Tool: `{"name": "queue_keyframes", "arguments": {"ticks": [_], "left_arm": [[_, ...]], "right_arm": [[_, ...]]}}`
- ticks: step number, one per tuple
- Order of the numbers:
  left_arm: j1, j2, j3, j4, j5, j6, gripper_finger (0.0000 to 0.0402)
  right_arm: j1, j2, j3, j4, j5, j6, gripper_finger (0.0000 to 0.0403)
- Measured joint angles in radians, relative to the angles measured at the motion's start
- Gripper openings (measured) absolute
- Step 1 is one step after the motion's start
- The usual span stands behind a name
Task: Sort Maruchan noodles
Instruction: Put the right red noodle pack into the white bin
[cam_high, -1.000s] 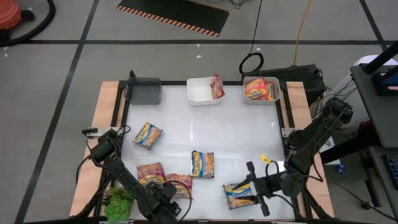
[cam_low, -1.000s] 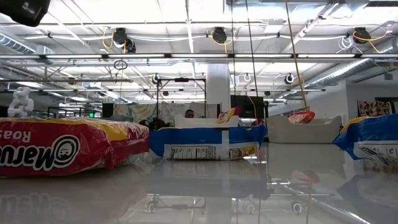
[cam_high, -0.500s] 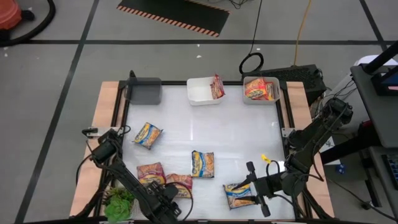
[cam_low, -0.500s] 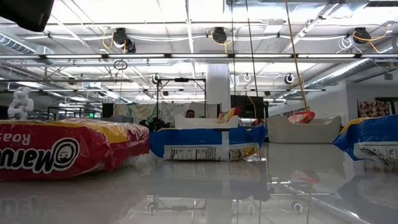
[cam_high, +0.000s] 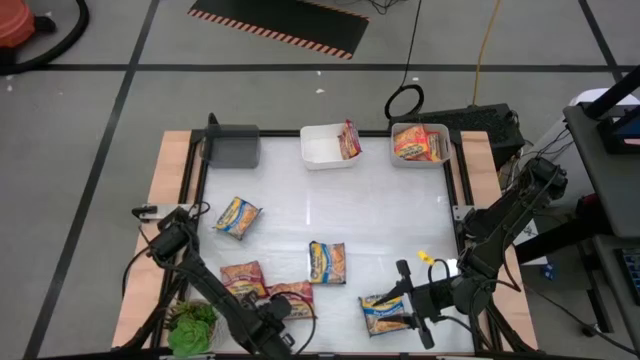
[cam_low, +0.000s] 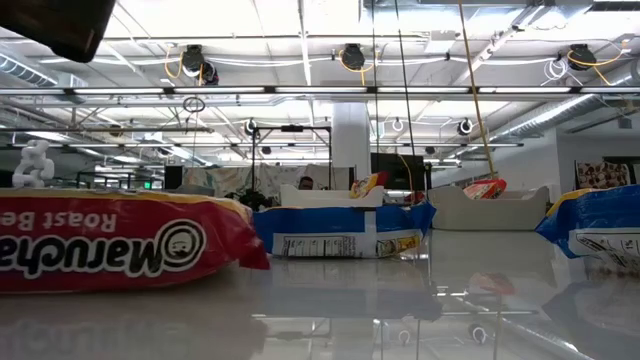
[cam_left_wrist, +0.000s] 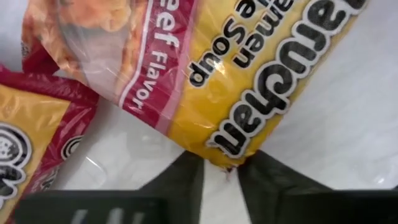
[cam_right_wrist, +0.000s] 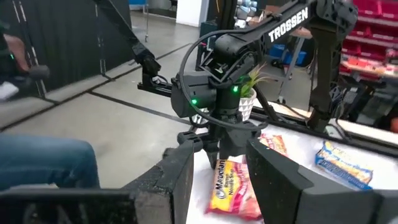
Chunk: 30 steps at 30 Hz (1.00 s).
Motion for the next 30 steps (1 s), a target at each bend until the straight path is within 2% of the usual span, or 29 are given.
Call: {"name": "queue_keyframes", "arguments": {"ticks": [7,14,20,25,30], "left_arm": [[0.019,-0.036,-0.009,-0.036,-0.024,0.071,0.0009],[0.017,-0.213,-0.006,-0.04,-0.166,0.181,0.0004],[0.01,-0.372,-0.005,-0.043,-0.428,0.289,0.0003],[0.014,-0.449,-0.005,-0.041,-0.701,0.421,0.0002],[0.049,-0.474,-0.004,-0.033,-0.947,0.529,0.0002]], "right_arm": [[0.0,0.0,0.0,0.004,0.111,-0.125,0.0141],[-0.016,-0.001,0.0,0.047,0.229,-0.228,0.0141],[-0.056,-0.001,0.0,0.074,0.256,-0.273,0.0141],[-0.104,-0.001,0.0,0.115,0.268,-0.274,0.0141],[-0.139,-0.001,0.0,0.174,0.395,-0.233,0.0141]]}}
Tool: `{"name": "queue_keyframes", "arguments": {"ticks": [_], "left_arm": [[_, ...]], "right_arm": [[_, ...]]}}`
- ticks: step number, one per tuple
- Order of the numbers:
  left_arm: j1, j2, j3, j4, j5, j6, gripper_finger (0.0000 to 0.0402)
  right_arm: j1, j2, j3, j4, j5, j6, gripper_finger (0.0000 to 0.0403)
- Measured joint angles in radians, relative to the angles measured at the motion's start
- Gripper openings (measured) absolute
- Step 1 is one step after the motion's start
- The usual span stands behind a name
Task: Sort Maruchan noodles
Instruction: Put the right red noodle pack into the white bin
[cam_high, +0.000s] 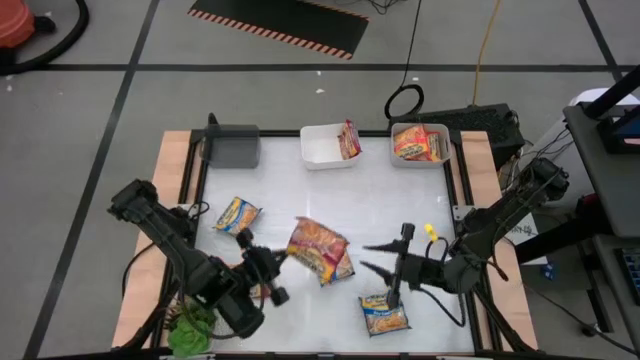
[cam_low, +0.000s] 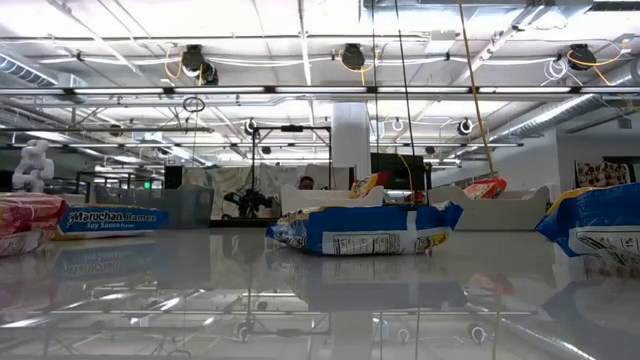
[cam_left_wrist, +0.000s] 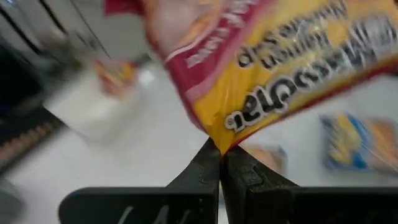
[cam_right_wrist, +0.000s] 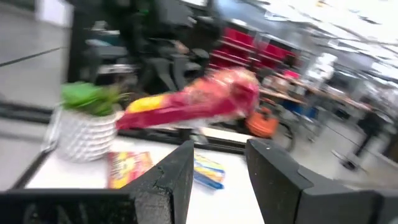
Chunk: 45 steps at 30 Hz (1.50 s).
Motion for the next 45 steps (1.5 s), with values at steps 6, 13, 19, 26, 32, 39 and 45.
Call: {"name": "queue_keyframes", "arguments": {"ticks": [6,13,19,26,32,39,45], "left_arm": [[0.048,0.001,0.0,0.023,-0.256,0.062,0.0002],[0.11,0.007,0.0,0.025,-0.324,0.108,0.0001],[0.137,0.008,0.001,0.025,-0.243,0.215,0.0001],[0.149,0.008,0.001,0.026,-0.098,0.393,0.0001],[0.148,0.013,0.001,0.031,-0.002,0.477,0.0001],[0.156,0.075,0.002,0.105,0.052,0.62,0.0001],[0.158,0.124,0.002,0.199,0.057,0.788,0.0001]], "right_arm": [[-0.045,0.0,0.0,0.018,0.107,0.189,0.0141],[-0.119,0.006,-0.059,0.097,-0.039,0.246,0.0141],[-0.179,0.007,-0.192,0.334,-0.1,0.222,0.0141],[-0.239,0.007,-0.21,0.265,-0.254,0.43,0.0144],[-0.256,0.022,0.003,-0.266,-0.306,0.65,0.0177],[-0.24,0.114,0.115,-0.243,-0.356,0.645,0.0231],[-0.265,0.192,0.158,-0.25,-0.373,0.729,0.0263]]}}
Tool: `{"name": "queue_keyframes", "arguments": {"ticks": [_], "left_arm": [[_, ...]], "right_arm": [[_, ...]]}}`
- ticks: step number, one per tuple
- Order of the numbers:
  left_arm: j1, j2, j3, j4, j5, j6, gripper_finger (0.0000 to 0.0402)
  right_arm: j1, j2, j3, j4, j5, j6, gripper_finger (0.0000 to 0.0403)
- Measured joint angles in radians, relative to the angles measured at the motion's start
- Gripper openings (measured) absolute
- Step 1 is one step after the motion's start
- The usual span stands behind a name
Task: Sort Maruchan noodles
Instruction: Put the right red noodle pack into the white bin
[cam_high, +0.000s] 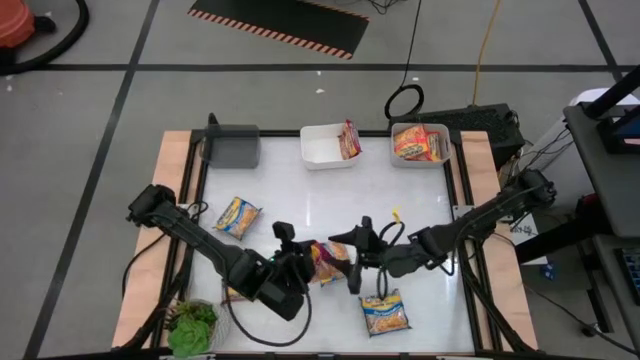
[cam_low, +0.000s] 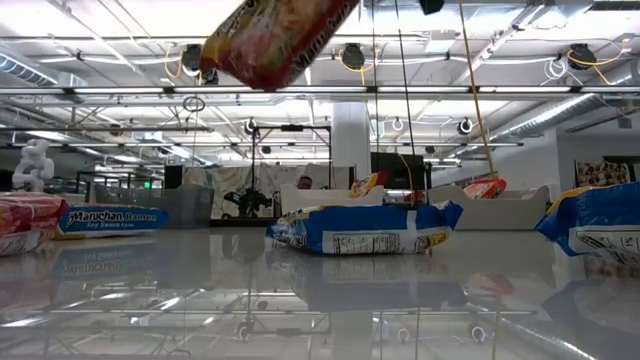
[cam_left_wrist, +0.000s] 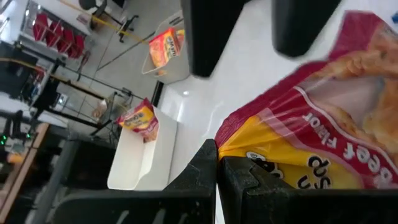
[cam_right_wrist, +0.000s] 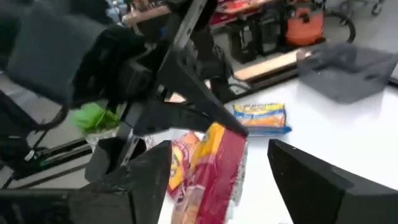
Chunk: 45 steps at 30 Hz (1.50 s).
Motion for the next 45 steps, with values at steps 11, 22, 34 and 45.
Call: {"name": "queue_keyframes", "arguments": {"ticks": [11,22,34,45], "left_arm": [[0.007,-0.004,0.0,0.01,0.06,0.024,0.0001],[0.034,-0.004,0.0,0.057,0.097,0.042,0.0001],[0.042,-0.004,-0.001,0.061,0.118,0.036,0.0001],[0.045,-0.004,-0.001,0.069,0.117,-0.011,0.0025]], "right_arm": [[-0.057,0.021,-0.002,-0.076,-0.119,0.083,0.0282],[-0.096,0.06,-0.003,-0.101,-0.299,0.114,0.0281],[-0.122,0.102,-0.002,-0.094,-0.306,0.098,0.0246],[-0.13,0.098,-0.004,-0.105,-0.293,0.03,0.0132]]}}
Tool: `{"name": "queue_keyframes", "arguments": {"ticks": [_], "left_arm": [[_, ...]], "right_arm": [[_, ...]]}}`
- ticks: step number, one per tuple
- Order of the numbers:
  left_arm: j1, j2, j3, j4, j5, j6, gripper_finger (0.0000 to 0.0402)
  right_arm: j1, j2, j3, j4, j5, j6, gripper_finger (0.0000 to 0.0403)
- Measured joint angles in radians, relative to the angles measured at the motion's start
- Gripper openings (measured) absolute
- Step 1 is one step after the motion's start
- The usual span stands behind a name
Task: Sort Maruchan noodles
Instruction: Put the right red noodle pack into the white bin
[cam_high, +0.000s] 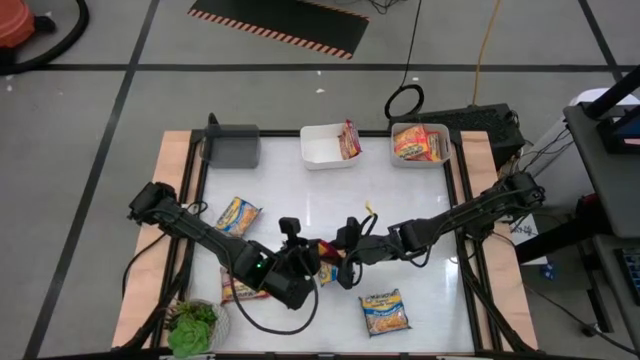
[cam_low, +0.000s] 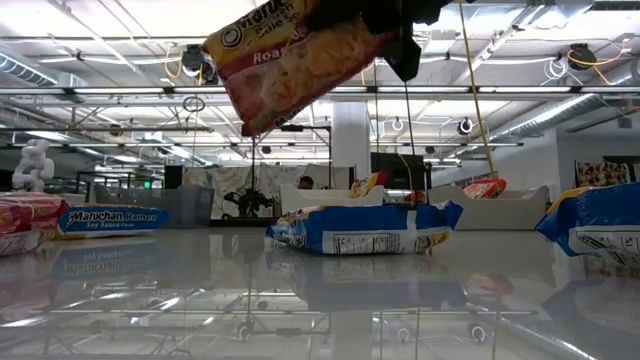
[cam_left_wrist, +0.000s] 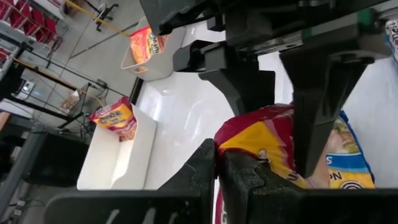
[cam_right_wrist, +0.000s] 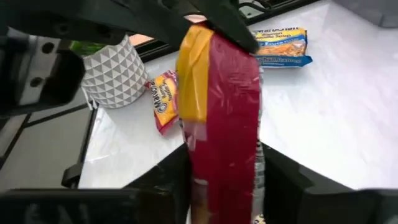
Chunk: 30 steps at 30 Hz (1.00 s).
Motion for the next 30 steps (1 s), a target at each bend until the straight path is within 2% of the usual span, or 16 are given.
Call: {"name": "queue_keyframes", "arguments": {"ticks": [4,8,13,16,19,24,30], "left_arm": [[-0.004,0.0,0.0,-0.001,0.0,-0.052,0.0027],[-0.003,-0.002,0.001,-0.009,0.049,-0.128,0.0049],[-0.002,-0.003,0.001,-0.015,0.066,-0.169,0.0142],[-0.005,-0.012,0.001,-0.019,0.032,-0.191,0.0207],[-0.006,-0.031,0.001,-0.035,0.032,-0.25,0.0252],[-0.029,-0.107,0.001,-0.126,0.122,-0.433,0.0263],[-0.094,-0.179,0.001,-0.256,0.03,-0.547,0.0254]], "right_arm": [[0.0,0.0,0.0,0.003,-0.001,-0.015,0.0106],[0.0,0.0,0.0,0.001,-0.01,-0.02,0.0106],[-0.002,0.0,-0.002,-0.006,-0.018,-0.042,0.0121],[-0.003,-0.002,-0.002,-0.002,-0.016,-0.055,0.0114],[-0.003,-0.005,-0.002,0.007,-0.014,-0.068,0.0105],[-0.011,-0.008,0.002,0.007,0.059,-0.064,0.0107],[-0.011,-0.008,0.002,-0.002,0.11,-0.07,0.0107]]}}
